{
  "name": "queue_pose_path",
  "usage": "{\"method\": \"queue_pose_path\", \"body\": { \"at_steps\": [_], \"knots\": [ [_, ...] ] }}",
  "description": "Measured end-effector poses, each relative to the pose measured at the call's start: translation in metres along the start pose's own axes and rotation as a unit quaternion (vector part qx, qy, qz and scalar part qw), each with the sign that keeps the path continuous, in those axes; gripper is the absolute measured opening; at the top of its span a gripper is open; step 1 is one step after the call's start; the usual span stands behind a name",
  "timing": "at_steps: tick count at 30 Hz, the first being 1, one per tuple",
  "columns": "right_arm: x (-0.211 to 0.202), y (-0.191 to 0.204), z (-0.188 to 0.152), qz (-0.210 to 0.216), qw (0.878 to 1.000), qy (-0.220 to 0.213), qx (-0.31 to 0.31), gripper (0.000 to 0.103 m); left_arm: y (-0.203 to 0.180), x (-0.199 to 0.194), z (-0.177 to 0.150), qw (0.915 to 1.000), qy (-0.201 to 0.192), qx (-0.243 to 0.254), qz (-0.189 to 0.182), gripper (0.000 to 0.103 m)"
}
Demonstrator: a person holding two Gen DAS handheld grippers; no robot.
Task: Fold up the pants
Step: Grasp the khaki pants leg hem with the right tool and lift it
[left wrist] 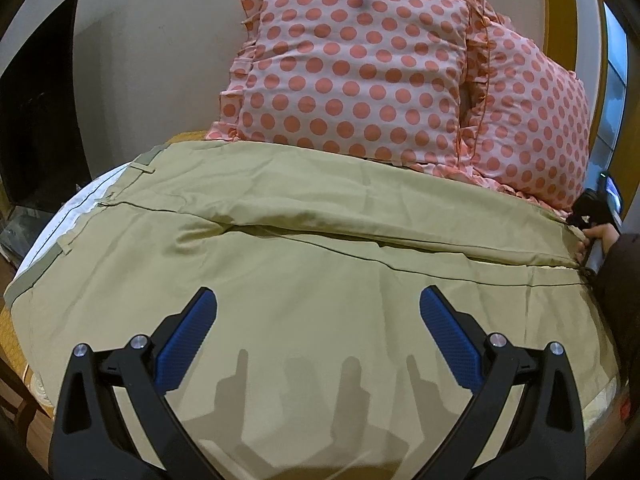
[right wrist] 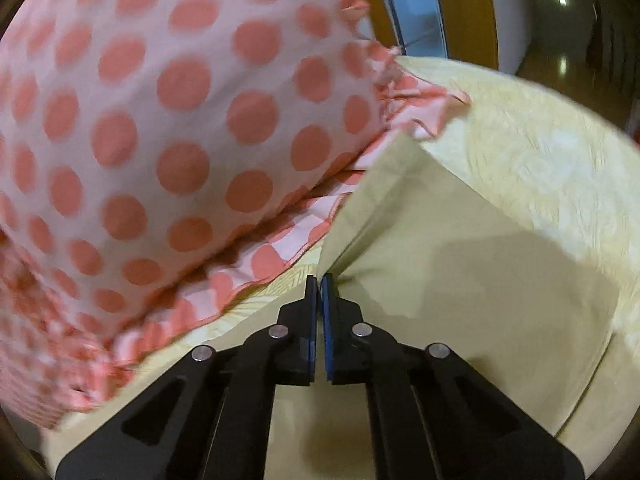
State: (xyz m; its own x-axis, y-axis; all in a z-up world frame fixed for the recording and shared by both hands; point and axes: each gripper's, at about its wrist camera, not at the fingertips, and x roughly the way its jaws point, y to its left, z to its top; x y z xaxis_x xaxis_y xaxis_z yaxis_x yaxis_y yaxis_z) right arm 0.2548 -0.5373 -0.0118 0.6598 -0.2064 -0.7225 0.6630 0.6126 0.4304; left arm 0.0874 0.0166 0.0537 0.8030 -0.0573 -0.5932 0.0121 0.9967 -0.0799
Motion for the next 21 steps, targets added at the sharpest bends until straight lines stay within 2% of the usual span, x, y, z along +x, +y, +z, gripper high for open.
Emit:
{"method": "queue_pose_path", "body": {
  "at_steps": [3, 6, 8, 9, 10, 11, 14, 15, 17, 18, 21],
  "knots": [
    [-0.046, -0.035, -0.012, 0.084, 0.996, -0.016, 0.024, 0.003, 0.008, -0.008, 0.0, 0.9998, -0.012, -0.012, -0.009, 0.101],
    [-0.096, -0.073, -0.035, 0.165, 0.985, -0.021, 0.047, 0.003, 0.015, -0.014, 0.002, 0.9992, -0.024, -0.025, -0.021, 0.101],
    [-0.149, -0.102, -0.074, 0.21, 0.976, -0.024, 0.059, 0.003, 0.018, -0.018, 0.005, 0.9988, -0.034, -0.027, -0.023, 0.101],
    [-0.167, -0.102, -0.091, 0.215, 0.974, -0.023, 0.061, 0.003, 0.02, -0.019, 0.008, 0.9986, -0.038, -0.028, -0.021, 0.101],
    [-0.183, -0.12, -0.113, 0.215, 0.974, -0.016, 0.065, 0.003, 0.022, -0.02, 0.012, 0.9984, -0.042, -0.03, -0.021, 0.101],
    [-0.187, -0.123, -0.117, 0.212, 0.975, -0.007, 0.066, 0.003, 0.024, -0.02, 0.015, 0.9982, -0.045, -0.034, -0.023, 0.101],
    [-0.177, -0.134, -0.131, 0.209, 0.973, 0.044, 0.091, 0.006, 0.032, -0.016, 0.03, 0.9948, -0.043, -0.059, -0.071, 0.101],
    [-0.172, -0.139, -0.131, 0.211, 0.969, 0.061, 0.11, 0.012, 0.034, -0.015, 0.032, 0.993, -0.042, -0.066, -0.088, 0.101],
    [-0.169, -0.141, -0.129, 0.209, 0.967, 0.069, 0.13, 0.042, 0.041, -0.012, 0.037, 0.9881, -0.039, -0.087, -0.121, 0.101],
    [-0.168, -0.142, -0.129, 0.207, 0.967, 0.066, 0.133, 0.063, 0.044, -0.011, 0.038, 0.9873, -0.039, -0.094, -0.122, 0.101],
    [-0.165, -0.137, -0.13, 0.206, 0.967, 0.06, 0.137, 0.064, 0.052, -0.009, 0.045, 0.9885, -0.039, -0.105, -0.102, 0.101]
  ]
}}
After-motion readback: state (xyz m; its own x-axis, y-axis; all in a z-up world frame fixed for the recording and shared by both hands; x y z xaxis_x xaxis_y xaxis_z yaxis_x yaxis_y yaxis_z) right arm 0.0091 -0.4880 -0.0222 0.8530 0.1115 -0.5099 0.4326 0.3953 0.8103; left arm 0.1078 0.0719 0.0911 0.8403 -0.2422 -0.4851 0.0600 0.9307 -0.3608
